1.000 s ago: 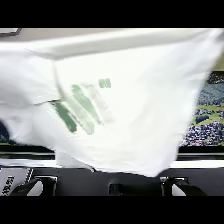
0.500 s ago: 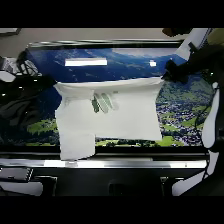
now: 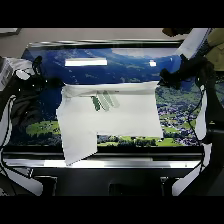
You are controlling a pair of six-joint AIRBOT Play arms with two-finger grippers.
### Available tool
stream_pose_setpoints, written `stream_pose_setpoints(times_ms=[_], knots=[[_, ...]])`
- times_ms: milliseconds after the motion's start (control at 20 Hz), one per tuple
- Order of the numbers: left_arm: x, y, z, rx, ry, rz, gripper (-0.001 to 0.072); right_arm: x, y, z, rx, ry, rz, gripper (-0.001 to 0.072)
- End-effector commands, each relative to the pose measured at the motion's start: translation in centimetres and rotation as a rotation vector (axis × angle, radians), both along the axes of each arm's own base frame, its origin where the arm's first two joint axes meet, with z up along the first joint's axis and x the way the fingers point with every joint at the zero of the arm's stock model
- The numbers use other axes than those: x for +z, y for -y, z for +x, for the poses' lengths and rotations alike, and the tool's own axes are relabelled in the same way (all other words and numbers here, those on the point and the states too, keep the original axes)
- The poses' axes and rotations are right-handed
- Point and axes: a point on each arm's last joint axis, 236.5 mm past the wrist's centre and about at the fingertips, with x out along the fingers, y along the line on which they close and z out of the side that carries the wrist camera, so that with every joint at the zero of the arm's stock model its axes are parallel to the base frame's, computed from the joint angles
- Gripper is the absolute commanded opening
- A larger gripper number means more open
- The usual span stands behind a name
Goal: Fold the clothes and pants, and hang the long-sleeved shirts on hangers.
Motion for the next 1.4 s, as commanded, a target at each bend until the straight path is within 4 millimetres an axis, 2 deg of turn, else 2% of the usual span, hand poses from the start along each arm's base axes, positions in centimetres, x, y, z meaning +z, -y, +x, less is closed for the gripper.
stream_pose_setpoints(times_ms=[0,100,200,500,650,700,750,800,850,900,950,1050,1100,1200,1300,1350], knots=[[-1.5,0.9,-4.9,-0.127,-0.19,-0.036,0.0019,-1.3,-0.4,-4.2,0.088,-0.168,-0.014,0.003],[-2.6,0.4,-7.4,-0.179,-0.285,0.003,0.0019,-2.1,0.1,-5.6,0.124,-0.223,-0.082,0.003],[-3.3,0.4,-8.7,-0.211,-0.34,0.018,0.0019,-2.7,-0.1,-6.0,0.156,-0.236,-0.128,0.003],[-4.2,0.5,-8.8,-0.2,-0.366,0.007,0.0019,-5.7,-1.7,-7.1,0.191,-0.319,-0.191,0.0031],[-4.3,0.5,-8.6,-0.196,-0.361,0.009,0.0021,-7.4,-1.5,-8.0,0.187,-0.375,-0.216,0.0032],[-4.4,0.5,-8.6,-0.195,-0.361,0.009,0.0048,-7.9,-1.3,-8.3,0.181,-0.394,-0.223,0.0067],[-4.3,0.4,-8.6,-0.193,-0.36,0.009,0.0203,-8.2,-0.7,-8.5,0.173,-0.407,-0.246,0.0134],[-4.2,0.1,-8.6,-0.19,-0.359,0.011,0.0376,-8.3,0.2,-8.9,0.167,-0.424,-0.284,0.0245],[-3.8,-0.5,-8.7,-0.174,-0.364,0.013,0.0456,-8.1,0.8,-9.3,0.173,-0.441,-0.312,0.0361],[-3.1,-1.2,-9.0,-0.164,-0.372,0.011,0.0465,-7.5,1.8,-9.8,0.191,-0.449,-0.342,0.0465],[-2.2,-2.2,-9.6,-0.159,-0.378,0.005,0.0465,-6.6,2.7,-10.1,0.204,-0.444,-0.37,0.0491],[-0.4,-5.0,-10.7,-0.078,-0.389,-0.016,0.0456,-4.2,5.3,-9.7,0.179,-0.385,-0.424,0.049],[0.2,-6.5,-11.7,-0.043,-0.393,-0.025,0.0456,-2.9,6.3,-9.4,0.142,-0.345,-0.414,0.0488],[0.5,-8.9,-15.1,0.044,-0.422,-0.058,0.0457,-1.0,7.7,-10.4,0.112,-0.295,-0.342,0.0481],[-0.8,-9.6,-20.1,0.144,-0.47,-0.112,0.046,-0.9,7.2,-13.2,0.106,-0.279,-0.201,0.0481],[-1.7,-9.3,-22.5,0.18,-0.496,-0.13,0.046,-1.1,6.1,-14.9,0.115,-0.266,-0.106,0.0481]])
